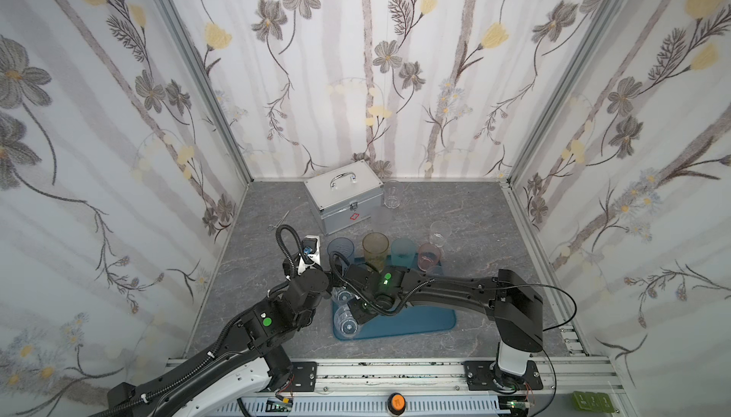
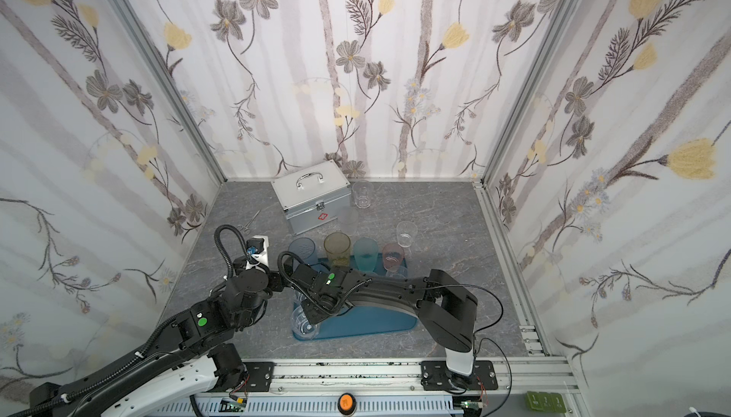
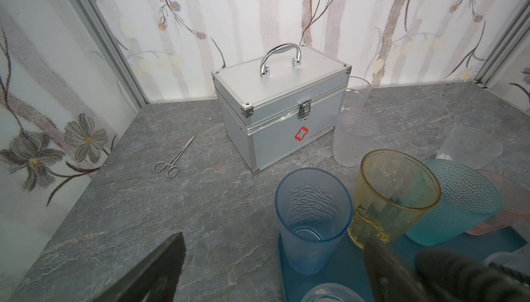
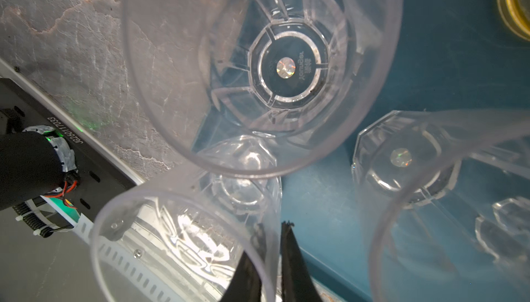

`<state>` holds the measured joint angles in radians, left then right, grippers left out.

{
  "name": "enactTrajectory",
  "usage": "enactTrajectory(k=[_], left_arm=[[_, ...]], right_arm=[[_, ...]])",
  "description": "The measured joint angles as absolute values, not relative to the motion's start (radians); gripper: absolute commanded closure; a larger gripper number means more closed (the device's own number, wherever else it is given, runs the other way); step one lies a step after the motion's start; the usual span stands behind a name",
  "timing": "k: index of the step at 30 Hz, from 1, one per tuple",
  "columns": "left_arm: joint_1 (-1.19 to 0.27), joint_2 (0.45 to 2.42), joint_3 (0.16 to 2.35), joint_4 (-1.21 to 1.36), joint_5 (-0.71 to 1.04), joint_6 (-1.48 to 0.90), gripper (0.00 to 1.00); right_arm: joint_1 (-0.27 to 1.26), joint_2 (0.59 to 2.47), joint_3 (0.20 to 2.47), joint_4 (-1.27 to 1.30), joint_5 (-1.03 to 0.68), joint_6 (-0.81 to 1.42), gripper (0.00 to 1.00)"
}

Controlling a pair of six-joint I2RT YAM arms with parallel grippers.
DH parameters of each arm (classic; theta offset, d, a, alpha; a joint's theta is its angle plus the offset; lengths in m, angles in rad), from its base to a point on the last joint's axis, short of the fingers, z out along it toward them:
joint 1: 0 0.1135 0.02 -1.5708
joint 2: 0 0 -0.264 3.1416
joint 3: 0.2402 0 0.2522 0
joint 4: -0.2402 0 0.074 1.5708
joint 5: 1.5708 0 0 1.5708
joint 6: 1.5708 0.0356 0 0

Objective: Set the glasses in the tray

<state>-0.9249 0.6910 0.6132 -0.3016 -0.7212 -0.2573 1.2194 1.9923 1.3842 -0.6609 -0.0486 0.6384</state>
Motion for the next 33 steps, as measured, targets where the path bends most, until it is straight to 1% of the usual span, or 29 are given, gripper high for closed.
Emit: enactTrajectory(k=[3,5,12,17,26,33], left_arm=[[-0.925,0.693,0.618,-0.284,-0.706,-0.258,0.0],[-0.926,0.696,0.624,-0.276,-0.672,-0.258,0.0],[-0.922,0.718,0.667,-0.26,-0.667,-0.257,0.0],[-0.918,0.769,0.713,-0.255,-0.669,-0.235,0.0],[-0.916,0.905,0.737,-0.168,-0.625,-0.177,0.0],[-0.916,1.033,0.749,-0.049,-0.582,-0.07,0.0]], right_arm=[[1.21,1.963,1.384,-0.653,-0.049,0.639,0.73],[1.198,1.927,1.389,-0.63,-0.049,0.638,0.72],[1.126,1.808,1.408,-0.617,-0.034,0.63,0.69],[1.008,1.748,1.435,-0.613,-0.003,0.591,0.68],[0.734,1.766,1.475,-0.551,0.036,0.537,0.68],[0.613,1.867,1.543,-0.497,0.007,0.511,0.67]])
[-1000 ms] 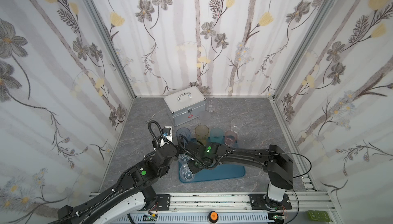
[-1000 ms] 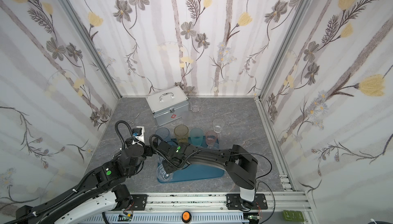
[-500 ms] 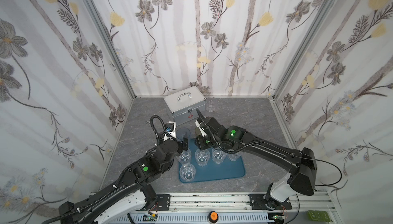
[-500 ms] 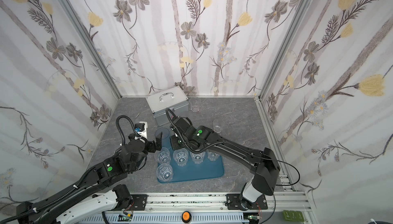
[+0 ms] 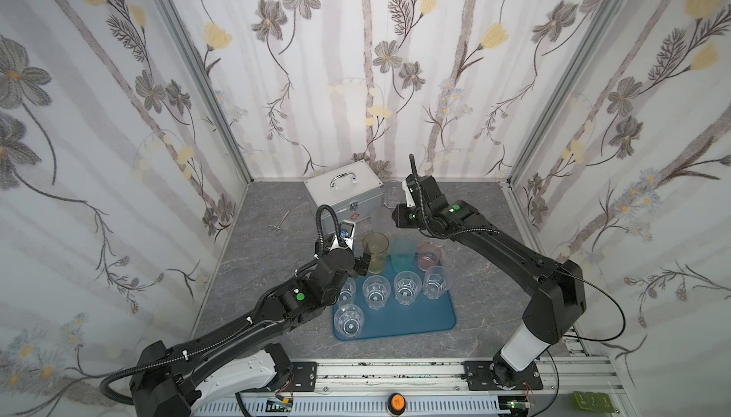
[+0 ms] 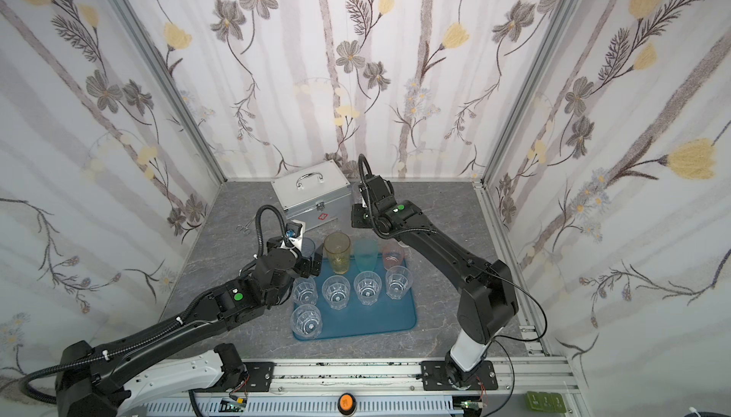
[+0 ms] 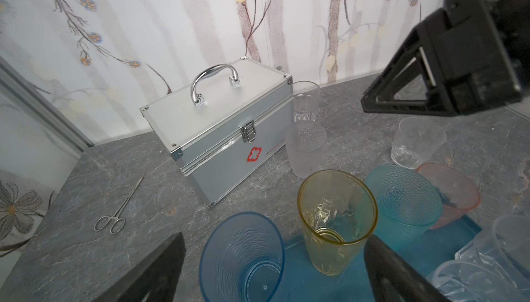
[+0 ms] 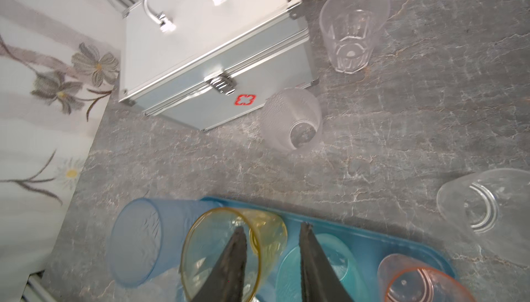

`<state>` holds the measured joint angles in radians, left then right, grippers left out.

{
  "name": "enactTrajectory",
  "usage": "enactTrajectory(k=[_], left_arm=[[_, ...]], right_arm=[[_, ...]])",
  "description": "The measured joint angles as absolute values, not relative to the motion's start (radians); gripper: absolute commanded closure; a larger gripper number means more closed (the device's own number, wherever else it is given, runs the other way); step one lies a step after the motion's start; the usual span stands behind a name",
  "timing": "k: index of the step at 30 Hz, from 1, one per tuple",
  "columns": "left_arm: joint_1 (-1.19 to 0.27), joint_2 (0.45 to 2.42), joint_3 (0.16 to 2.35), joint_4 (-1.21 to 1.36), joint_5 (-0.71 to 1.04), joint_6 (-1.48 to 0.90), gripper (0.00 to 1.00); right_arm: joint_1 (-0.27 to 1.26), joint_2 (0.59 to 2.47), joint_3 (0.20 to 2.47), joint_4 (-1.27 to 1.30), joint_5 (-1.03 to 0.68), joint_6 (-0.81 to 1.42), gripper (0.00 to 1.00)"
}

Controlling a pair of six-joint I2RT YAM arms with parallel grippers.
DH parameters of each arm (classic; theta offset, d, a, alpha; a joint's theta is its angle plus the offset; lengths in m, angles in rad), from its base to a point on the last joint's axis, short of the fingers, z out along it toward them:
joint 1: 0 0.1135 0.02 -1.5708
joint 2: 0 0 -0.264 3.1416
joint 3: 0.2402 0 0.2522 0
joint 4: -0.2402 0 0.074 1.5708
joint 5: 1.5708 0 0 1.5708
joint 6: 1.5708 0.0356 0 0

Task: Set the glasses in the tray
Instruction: 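Set the clear glass down on the tray's near edge, open right gripper, then reach the right gripper to a clear glass beside the case and grasp it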

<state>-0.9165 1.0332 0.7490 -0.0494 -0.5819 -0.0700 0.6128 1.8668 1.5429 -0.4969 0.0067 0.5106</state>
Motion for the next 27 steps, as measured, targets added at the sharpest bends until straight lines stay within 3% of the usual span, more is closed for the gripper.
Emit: enactTrajectory(k=[11,27], left_arm=[[-0.914,1.189,0.756,0.145,-0.542,0.083,0.0],[-0.909,1.101,0.632,0.295,-0.531,0.177,0.0]], right_arm=[[0.457,2.113,1.751,-0.477,-0.07,0.496,0.64],[0.376,2.457,2.057,-0.42,-0.095,0.551,0.54]])
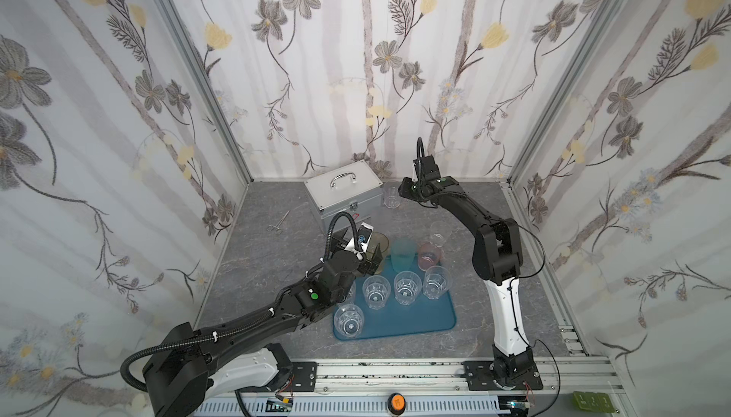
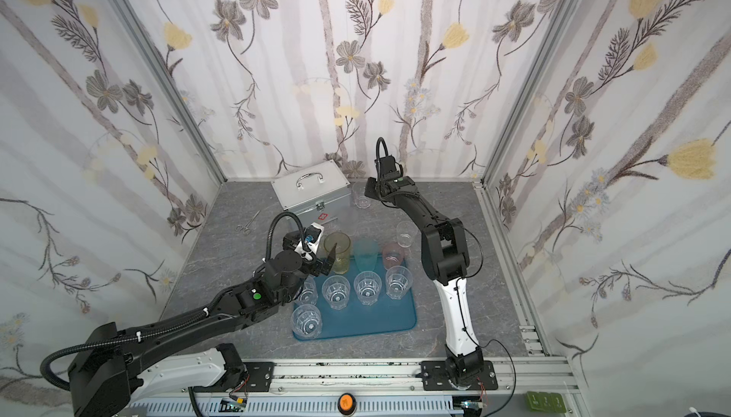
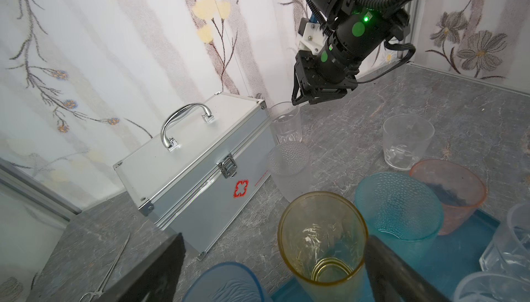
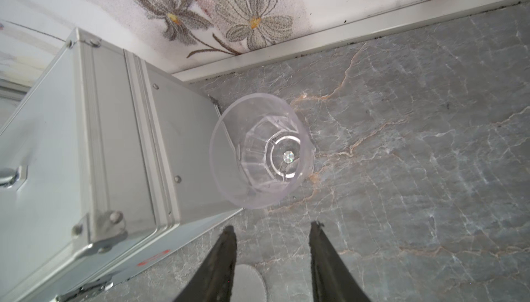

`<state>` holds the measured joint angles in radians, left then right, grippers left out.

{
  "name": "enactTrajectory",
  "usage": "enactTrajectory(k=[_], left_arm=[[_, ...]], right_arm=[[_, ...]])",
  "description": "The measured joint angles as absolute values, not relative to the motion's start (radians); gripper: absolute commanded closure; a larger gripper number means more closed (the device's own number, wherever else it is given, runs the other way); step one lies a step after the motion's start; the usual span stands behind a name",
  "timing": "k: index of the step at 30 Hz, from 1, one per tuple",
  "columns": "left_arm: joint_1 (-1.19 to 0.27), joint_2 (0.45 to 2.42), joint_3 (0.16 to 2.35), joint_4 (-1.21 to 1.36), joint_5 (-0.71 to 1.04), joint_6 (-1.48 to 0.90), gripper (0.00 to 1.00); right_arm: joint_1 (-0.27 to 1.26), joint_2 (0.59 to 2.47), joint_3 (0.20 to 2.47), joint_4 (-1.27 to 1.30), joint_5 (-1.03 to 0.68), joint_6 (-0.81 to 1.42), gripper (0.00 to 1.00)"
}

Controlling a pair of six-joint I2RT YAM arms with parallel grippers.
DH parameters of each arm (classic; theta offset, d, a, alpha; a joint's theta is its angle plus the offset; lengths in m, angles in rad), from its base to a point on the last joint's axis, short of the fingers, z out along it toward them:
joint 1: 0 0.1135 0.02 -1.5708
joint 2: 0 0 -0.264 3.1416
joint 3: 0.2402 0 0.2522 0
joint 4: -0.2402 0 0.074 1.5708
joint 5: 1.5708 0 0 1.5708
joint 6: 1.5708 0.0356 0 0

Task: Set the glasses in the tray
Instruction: 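Reach the right gripper to a clear glass beside the case and grasp it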

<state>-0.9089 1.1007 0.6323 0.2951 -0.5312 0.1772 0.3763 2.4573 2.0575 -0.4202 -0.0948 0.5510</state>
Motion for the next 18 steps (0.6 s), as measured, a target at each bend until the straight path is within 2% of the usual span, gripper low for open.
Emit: enactTrajectory(k=[6,13,16,18], left_arm=[[-0.908,1.063,0.594,0.295,-0.535,0.172,0.0],[-0.908,1.06,0.589,0.295,-0.534,0.165,0.0],[-0.908,1.06,0.589,0.295,-0.531,0.164,0.0],[-0.908,1.06,0.589,0.295,-0.53,0.164,0.0]], right_arm=[[0.349,2.532,2.107,-0.358,-0.097,0.575,0.52],[0.349,2.654,2.263,-0.36,-0.121,0.575,0.55],[0.347,2.676,2.272,-0.365,-0.127,0.575,0.58],[0.346,2.68,2.272,-0.368,-0.124,0.575,0.65]])
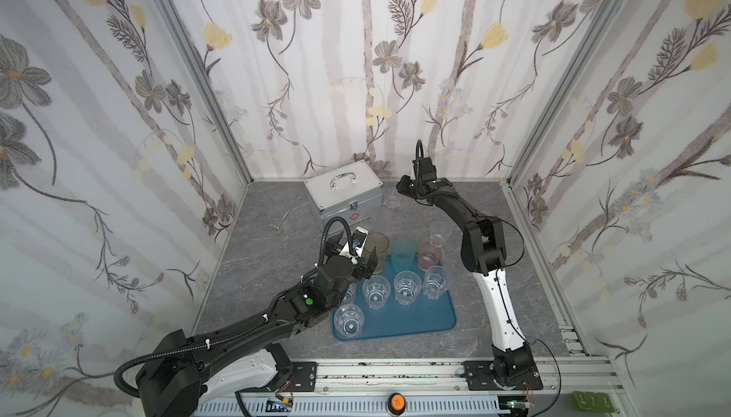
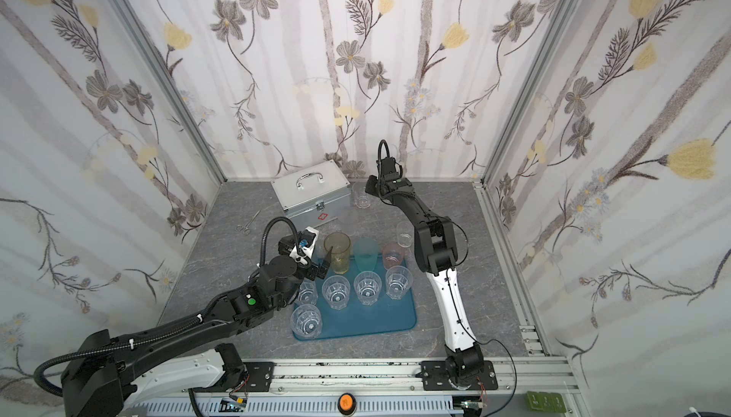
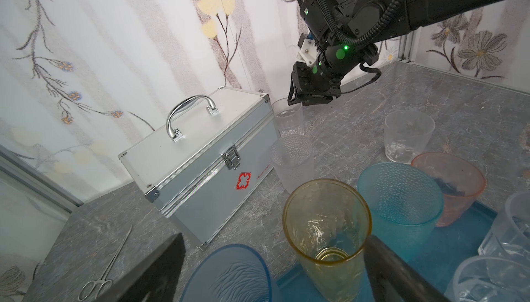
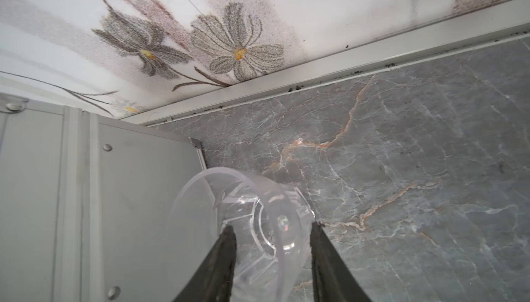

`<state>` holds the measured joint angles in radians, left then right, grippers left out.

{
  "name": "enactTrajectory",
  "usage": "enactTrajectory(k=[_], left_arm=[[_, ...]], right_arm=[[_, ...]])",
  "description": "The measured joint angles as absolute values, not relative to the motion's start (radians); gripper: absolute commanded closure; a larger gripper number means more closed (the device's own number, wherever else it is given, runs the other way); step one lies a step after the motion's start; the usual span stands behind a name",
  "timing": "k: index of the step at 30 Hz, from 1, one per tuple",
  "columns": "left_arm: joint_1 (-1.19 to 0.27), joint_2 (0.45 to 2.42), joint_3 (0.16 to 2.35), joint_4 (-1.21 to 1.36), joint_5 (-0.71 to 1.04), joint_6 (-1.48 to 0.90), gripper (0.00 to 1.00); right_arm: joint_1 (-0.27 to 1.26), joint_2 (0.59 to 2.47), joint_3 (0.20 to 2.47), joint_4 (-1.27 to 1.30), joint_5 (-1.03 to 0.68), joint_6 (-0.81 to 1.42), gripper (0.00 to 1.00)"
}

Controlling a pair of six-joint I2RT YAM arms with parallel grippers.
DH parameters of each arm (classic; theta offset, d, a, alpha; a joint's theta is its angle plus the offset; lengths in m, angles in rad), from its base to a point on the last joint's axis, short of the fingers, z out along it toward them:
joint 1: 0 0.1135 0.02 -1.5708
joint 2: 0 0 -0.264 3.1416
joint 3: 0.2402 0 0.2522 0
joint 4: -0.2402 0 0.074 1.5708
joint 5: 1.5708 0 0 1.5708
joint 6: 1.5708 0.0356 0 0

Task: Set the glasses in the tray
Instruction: 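Reach the right gripper to a clear glass beside the case and grasp it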

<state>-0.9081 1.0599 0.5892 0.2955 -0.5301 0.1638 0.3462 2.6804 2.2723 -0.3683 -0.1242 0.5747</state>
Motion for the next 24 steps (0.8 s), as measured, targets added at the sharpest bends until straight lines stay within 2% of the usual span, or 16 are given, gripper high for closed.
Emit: enactTrajectory(k=[6,9,17,24], left_arm=[[-0.908,1.065,0.591,0.295,-0.526,0.16,0.0],[-0.908,1.068,0.593,0.295,-0.523,0.16,0.0],[-0.908,1.063,0.594,0.295,-0.524,0.157,0.0],[-0.908,1.028,0.594,0.295,-0.532,0.155,0.0]], right_arm=[[0.342,2.68,2.277,-0.372,-0.123,0.555,0.86],[0.342,2.68,2.278,-0.387,-0.094,0.53,0.92],[0.342,2.653,2.278,-0.472,-0.035,0.461,0.98],[0.345,2.505,2.168,-0.502,0.0,0.441,1.0]])
